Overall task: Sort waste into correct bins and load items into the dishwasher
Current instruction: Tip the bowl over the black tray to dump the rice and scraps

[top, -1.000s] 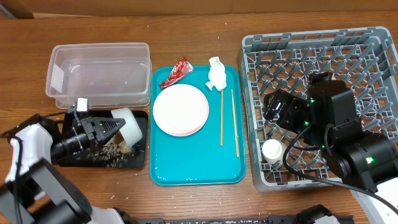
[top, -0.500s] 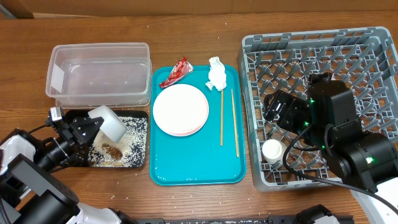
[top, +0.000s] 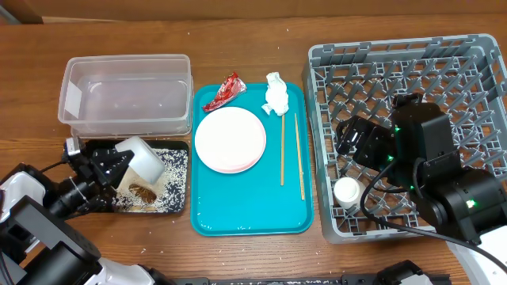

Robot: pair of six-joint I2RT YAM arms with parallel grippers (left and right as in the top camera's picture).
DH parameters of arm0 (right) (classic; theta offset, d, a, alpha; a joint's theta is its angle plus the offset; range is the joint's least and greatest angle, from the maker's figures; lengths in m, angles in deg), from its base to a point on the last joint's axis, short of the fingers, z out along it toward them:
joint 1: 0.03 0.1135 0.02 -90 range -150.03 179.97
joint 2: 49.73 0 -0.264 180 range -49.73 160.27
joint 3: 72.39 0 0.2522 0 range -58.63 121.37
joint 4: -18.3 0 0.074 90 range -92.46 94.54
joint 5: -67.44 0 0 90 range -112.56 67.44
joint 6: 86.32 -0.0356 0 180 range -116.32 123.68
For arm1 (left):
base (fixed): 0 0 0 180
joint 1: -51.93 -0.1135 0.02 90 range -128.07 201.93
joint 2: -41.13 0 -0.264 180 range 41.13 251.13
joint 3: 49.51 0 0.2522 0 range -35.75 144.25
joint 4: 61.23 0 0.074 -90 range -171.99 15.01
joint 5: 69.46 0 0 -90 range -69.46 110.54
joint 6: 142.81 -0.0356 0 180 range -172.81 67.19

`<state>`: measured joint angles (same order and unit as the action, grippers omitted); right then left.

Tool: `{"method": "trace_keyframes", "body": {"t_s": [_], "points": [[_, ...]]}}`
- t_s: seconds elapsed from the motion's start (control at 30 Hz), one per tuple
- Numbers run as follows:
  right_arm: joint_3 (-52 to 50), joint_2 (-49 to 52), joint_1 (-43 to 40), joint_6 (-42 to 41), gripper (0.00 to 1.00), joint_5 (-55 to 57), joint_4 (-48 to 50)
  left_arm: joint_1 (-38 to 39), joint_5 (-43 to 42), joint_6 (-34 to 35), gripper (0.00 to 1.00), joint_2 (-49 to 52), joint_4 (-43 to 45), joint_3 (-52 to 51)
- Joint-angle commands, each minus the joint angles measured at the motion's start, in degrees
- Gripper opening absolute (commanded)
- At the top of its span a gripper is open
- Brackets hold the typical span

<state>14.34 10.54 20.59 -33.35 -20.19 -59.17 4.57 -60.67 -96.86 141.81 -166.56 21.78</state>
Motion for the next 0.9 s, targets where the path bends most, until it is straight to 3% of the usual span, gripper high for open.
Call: {"method": "trace_keyframes", "body": {"t_s": [0.0, 0.03, 0.1, 0.23, 0.3, 0.4, 0.47, 0.53, 0.7, 0.87], "points": [[0.5, -0.2, -0.1, 0.4, 1.00, 0.5, 0.2, 0.0, -0.4, -11.9, 0.04, 0.2, 1.0, 0.8], [0.5, -0.2, -0.1, 0.4, 1.00, 0.5, 0.2, -0.3, 0.8, -5.8, 0.04, 0.5, 2.3, 0.8], [0.5, -0.2, -0.1, 0.4, 1.00, 0.5, 0.2, -0.3, 0.8, -2.8, 0.04, 0.6, 1.3, 0.8], [0.5, -0.2, -0.1, 0.4, 1.00, 0.1, 0.2, 1.3, 0.8, -13.0, 0.04, 0.5, -5.3, 0.8], [0.5, -0.2, -0.1, 0.4, 1.00, 0.1, 0.2, 2.1, 1.3, -13.6, 0.04, 0.4, -5.4, 0.8], [0.5, -0.2, -0.1, 0.3, 1.00, 0.1, 0.2, 2.2, 1.3, -20.1, 0.04, 0.4, -3.7, 1.2], [0.5, -0.2, -0.1, 0.4, 1.00, -0.1, 0.4, 2.4, 0.0, -13.7, 0.04, 0.4, -3.3, 1.2], [0.5, -0.2, -0.1, 0.4, 1.00, -0.1, 0.3, 3.6, -0.8, -14.7, 0.04, 0.3, -5.4, 1.3], [0.5, -0.2, -0.1, 0.4, 1.00, -0.1, 0.6, 11.7, -0.7, -14.7, 0.04, -2.3, -5.4, 1.9], [0.5, -0.2, -0.1, 0.3, 1.00, -0.1, 0.6, 25.6, -6.1, -14.3, 0.04, -4.0, -5.2, 6.5]]}}
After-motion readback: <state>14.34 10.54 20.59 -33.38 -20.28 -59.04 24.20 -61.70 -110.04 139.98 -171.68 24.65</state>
